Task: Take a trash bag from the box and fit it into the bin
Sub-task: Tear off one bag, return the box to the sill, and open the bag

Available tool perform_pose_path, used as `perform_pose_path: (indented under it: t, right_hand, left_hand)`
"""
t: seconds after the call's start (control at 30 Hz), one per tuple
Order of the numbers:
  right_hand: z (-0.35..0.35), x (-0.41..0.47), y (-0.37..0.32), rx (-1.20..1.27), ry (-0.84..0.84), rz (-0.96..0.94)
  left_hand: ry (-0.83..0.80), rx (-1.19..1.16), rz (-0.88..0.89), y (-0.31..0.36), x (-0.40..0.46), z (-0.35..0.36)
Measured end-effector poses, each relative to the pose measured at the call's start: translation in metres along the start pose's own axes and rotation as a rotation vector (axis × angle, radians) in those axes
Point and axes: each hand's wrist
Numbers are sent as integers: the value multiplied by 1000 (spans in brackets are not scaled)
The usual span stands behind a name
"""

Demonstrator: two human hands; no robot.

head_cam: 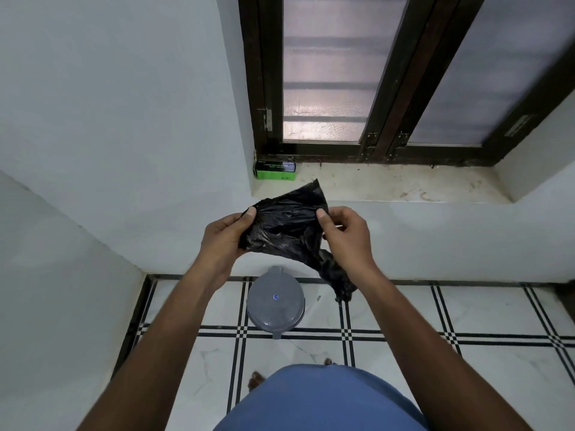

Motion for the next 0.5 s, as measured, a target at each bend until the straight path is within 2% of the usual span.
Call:
perform_pose_path:
  t: [0.1,0.13,0.2,0.3,0.4,0.5]
  right_hand:
    - [-2,-15,-13,-138,198,-107]
    - [-2,-19,-19,-133,187,-157]
    - [2,-25,-32,-82,-1,-164]
    - [12,-25,-38,15,-310,-49]
    - [12,-21,-32,140,-353,12]
    - [10,-19,-29,271,-362,72]
  left_hand:
    - [16,41,-14,-2,0,2]
    - [4,60,-16,-1,-1,3]
    - [-57,93,-50,0,-6,5]
    - [-195,183,-128,1,-14,12]
    - [-221,243,-156,3,-19,12]
    - [-290,161,-209,5,-19,6]
Point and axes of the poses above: each hand's wrist, its own x-axis towards the middle knuckle, its own z-axis out of the palm, y = z × x, and after that the axes turned 6 degrees about -x, right-handed
